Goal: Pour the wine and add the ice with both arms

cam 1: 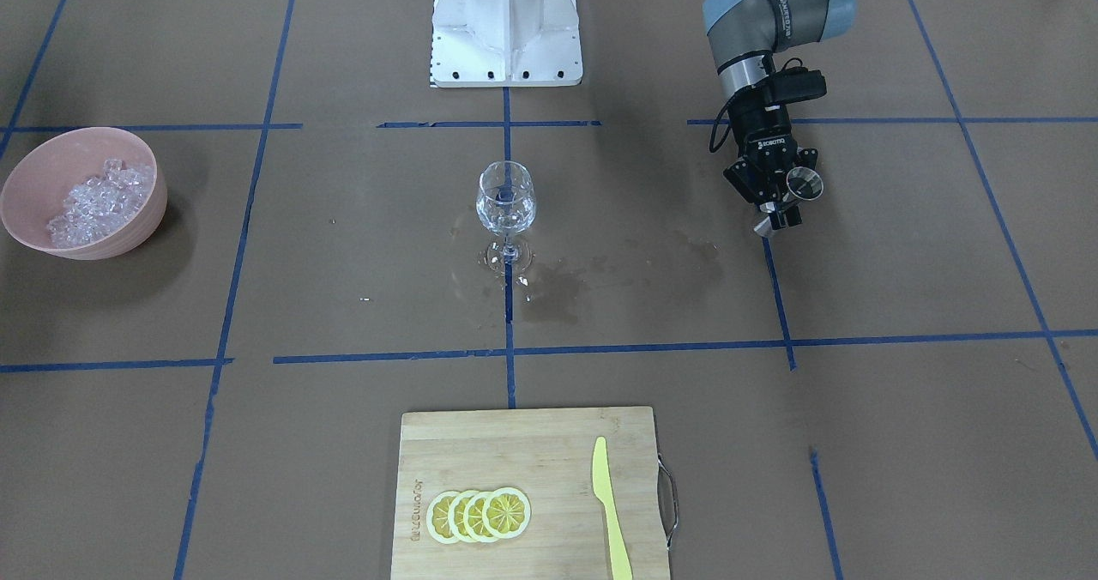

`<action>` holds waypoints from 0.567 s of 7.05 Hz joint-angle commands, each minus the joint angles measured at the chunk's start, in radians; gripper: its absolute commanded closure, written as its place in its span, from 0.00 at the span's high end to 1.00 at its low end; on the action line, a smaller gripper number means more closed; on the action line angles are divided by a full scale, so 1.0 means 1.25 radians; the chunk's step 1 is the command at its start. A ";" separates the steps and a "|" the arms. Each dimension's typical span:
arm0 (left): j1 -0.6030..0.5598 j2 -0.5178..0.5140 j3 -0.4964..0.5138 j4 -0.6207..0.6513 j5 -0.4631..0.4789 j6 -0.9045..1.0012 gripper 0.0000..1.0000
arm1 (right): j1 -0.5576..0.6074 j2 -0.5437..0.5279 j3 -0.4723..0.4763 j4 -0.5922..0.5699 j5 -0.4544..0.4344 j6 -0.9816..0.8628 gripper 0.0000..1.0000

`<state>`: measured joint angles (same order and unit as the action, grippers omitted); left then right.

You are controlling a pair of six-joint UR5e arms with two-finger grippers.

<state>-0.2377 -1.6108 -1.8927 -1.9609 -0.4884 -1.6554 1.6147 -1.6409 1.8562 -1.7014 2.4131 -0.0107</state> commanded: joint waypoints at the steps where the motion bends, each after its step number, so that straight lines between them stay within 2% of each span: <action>1: -0.071 -0.051 0.148 -0.374 -0.008 0.303 0.00 | -0.009 -0.054 0.097 -0.005 -0.022 0.075 1.00; 4: -0.071 -0.053 0.147 -0.376 -0.008 0.306 0.00 | -0.051 0.006 0.092 -0.007 -0.017 0.090 1.00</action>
<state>-0.3243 -1.6744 -1.7151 -2.4196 -0.4981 -1.2818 1.5657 -1.6494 1.9696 -1.7089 2.3898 0.0940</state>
